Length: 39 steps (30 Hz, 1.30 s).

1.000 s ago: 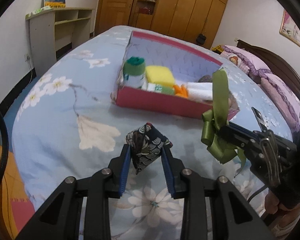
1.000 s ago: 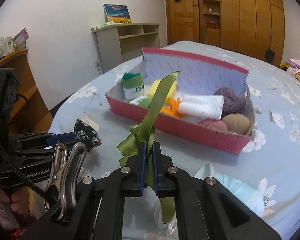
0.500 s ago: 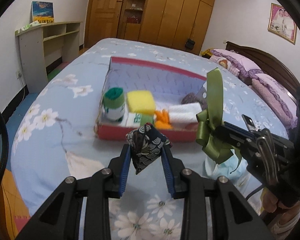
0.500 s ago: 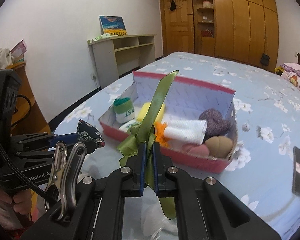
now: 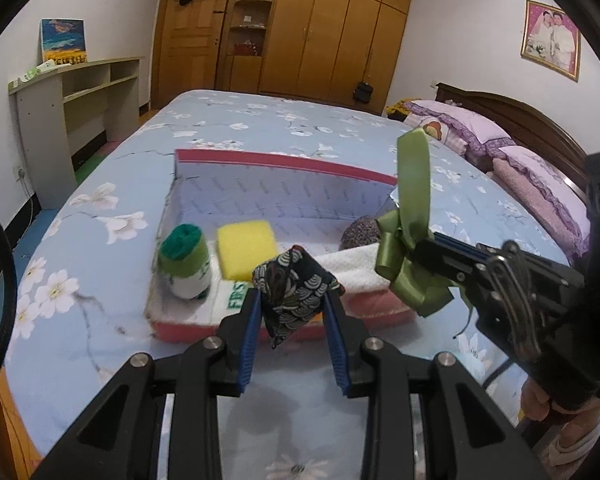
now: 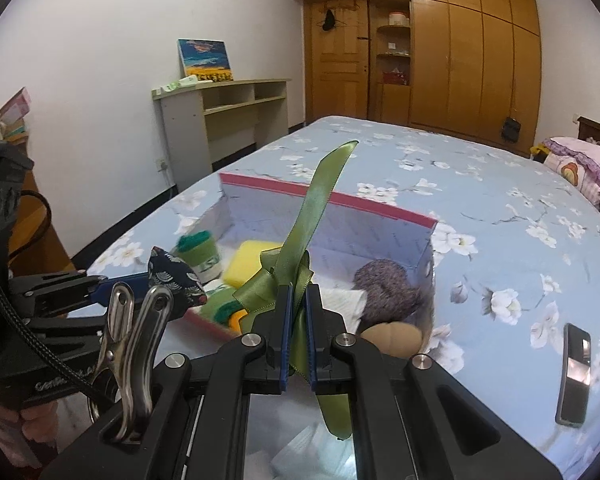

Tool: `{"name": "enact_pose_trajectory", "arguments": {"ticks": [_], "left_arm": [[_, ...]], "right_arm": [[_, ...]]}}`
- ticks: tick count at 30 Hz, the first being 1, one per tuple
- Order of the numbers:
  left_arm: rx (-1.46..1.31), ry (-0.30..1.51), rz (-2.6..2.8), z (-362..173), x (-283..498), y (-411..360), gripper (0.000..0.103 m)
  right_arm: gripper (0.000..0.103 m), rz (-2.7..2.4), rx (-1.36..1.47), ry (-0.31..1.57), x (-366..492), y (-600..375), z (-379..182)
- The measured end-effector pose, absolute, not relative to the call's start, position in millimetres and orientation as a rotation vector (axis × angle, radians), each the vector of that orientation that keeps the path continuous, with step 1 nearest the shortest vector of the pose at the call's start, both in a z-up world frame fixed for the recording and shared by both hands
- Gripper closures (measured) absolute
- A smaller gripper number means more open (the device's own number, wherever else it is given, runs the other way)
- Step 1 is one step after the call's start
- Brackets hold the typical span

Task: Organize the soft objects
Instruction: 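Carry the patterned pouch and green ribbon bow over the box with both tools, then lower the pouch and ribbon bow into the box and open both tools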

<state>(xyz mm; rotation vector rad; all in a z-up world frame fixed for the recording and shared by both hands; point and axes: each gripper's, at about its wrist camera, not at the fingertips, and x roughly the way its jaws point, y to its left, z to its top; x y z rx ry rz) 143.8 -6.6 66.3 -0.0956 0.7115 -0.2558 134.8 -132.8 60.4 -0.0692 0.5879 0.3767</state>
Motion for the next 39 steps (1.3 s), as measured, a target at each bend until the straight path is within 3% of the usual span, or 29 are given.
{"name": "enact_pose_trajectory", "arguments": {"ticks": [34,37,39], "left_arm": [[-0.086,0.806,-0.221,12.4,199.0,-29.5,0.07],[-0.081,0.807,-0.217,13.1,198.8,-32.2,0.067],[-0.074,0.805,-0.224,14.2,197.5,-33.8,0.06]], "right_arm": [[0.095,0.302,-0.06,0.725,243.4,-145.8,-2.0],[0.094,0.305,-0.044,0.731,243.7,-147.7,-3.2],[0.087,0.305,-0.035,0.732,243.2,-148.7,-2.0]]}}
